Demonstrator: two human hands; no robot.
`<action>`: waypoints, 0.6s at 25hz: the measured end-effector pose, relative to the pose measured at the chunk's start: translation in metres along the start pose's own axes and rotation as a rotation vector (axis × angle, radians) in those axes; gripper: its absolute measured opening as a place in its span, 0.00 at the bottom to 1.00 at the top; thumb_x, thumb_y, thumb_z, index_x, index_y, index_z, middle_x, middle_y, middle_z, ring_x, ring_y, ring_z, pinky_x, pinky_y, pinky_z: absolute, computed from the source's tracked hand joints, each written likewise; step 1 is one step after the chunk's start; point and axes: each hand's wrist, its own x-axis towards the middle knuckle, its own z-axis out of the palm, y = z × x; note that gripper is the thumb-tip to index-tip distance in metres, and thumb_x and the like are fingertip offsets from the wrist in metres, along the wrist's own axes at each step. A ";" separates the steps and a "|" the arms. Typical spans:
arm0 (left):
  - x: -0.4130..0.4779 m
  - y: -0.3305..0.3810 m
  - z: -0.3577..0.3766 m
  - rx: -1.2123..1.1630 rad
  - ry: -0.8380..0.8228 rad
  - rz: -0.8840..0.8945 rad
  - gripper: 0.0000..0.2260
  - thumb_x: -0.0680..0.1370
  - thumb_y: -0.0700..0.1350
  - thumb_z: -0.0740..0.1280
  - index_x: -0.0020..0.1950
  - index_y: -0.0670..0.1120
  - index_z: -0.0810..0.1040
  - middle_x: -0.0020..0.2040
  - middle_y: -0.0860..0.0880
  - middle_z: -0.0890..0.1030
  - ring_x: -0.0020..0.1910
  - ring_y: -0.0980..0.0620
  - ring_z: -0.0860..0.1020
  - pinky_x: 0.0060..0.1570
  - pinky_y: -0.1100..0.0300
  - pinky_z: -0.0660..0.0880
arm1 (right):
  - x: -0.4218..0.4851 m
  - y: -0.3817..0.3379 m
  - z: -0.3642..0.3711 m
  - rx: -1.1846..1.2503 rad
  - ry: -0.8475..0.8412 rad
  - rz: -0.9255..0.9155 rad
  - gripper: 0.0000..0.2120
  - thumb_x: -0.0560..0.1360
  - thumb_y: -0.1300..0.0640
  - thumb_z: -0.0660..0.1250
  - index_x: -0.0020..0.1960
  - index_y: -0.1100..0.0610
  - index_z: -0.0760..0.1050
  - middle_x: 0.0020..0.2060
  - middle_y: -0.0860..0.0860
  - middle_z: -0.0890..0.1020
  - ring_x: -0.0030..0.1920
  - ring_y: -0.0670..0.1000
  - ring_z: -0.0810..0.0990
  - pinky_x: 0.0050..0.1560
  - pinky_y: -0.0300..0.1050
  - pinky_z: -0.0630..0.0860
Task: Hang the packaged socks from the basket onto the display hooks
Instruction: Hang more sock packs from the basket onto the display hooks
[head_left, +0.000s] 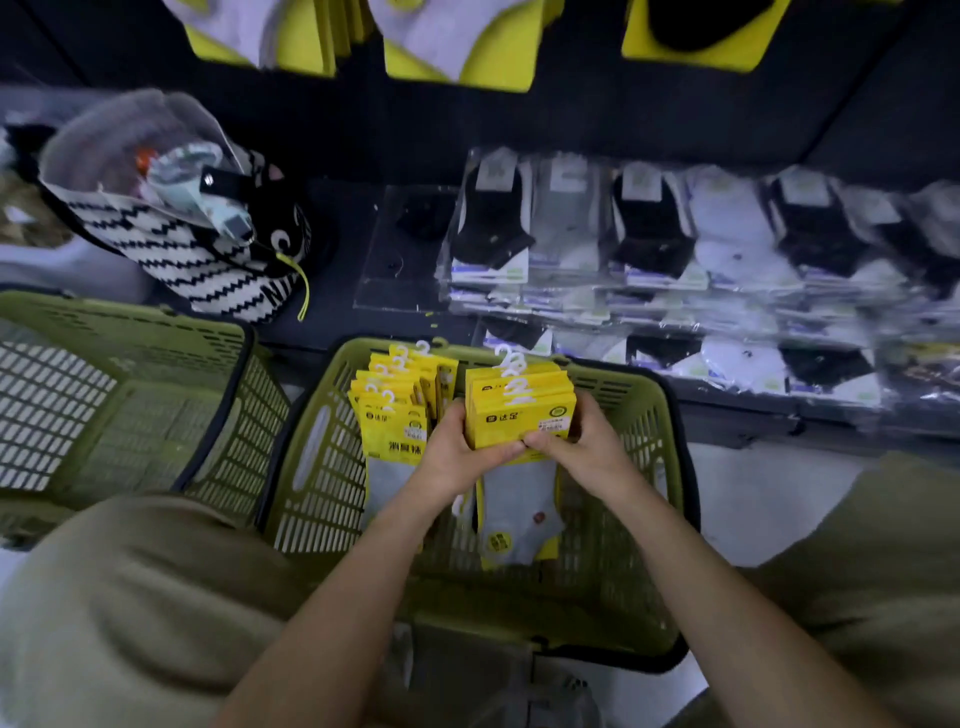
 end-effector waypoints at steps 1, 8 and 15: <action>0.000 0.016 0.001 -0.057 0.017 0.029 0.21 0.67 0.40 0.77 0.53 0.52 0.71 0.47 0.58 0.80 0.42 0.66 0.79 0.38 0.74 0.74 | 0.000 -0.015 -0.007 0.053 0.042 -0.027 0.23 0.66 0.65 0.75 0.55 0.58 0.68 0.48 0.52 0.79 0.43 0.40 0.78 0.42 0.28 0.74; -0.002 0.124 0.002 -0.276 0.020 0.232 0.20 0.68 0.39 0.75 0.53 0.54 0.71 0.50 0.56 0.81 0.45 0.62 0.81 0.40 0.68 0.77 | -0.001 -0.111 -0.051 -0.014 0.271 -0.196 0.16 0.65 0.52 0.77 0.39 0.56 0.70 0.36 0.52 0.79 0.35 0.47 0.75 0.36 0.41 0.72; 0.003 0.209 -0.014 -0.338 0.052 0.319 0.14 0.70 0.45 0.74 0.52 0.55 0.73 0.48 0.55 0.83 0.46 0.55 0.83 0.40 0.63 0.79 | -0.006 -0.196 -0.089 0.124 0.144 -0.357 0.05 0.70 0.57 0.73 0.41 0.49 0.78 0.37 0.42 0.84 0.37 0.39 0.82 0.36 0.31 0.77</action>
